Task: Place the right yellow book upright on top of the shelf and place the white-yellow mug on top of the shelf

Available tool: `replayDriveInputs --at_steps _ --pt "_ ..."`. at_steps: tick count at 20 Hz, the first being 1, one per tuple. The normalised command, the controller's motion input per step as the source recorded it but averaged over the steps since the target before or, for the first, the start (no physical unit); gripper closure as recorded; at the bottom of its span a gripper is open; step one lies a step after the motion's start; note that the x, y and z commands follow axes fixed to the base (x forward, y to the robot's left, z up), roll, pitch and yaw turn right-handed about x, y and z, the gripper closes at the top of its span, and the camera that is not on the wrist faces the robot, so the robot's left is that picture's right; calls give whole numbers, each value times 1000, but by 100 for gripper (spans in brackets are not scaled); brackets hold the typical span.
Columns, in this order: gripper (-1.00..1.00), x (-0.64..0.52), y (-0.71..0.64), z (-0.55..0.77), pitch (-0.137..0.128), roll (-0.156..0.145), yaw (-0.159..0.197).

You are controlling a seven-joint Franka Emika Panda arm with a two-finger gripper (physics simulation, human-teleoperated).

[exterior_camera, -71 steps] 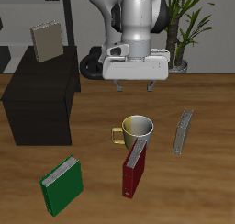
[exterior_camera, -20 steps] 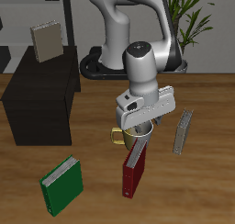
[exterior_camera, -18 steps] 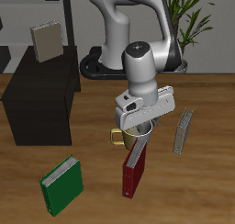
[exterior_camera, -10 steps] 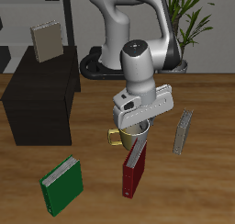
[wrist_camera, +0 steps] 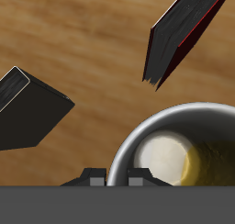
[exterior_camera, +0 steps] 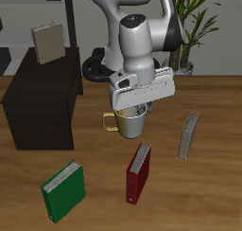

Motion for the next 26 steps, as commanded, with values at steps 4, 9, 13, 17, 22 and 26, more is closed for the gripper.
replayDriveInputs --at_steps 4,9,13,17,22,26 --pt "100 -260 -275 895 -82 2 -160" --pt "100 -127 -158 417 -47 -8 -64" --pt "100 -268 -519 856 -110 -73 -113" --pt "100 -109 -217 444 -44 -64 -55" --pt "100 -102 -199 570 -41 -25 -125" --pt "100 -66 -64 278 -3 -8 -90"
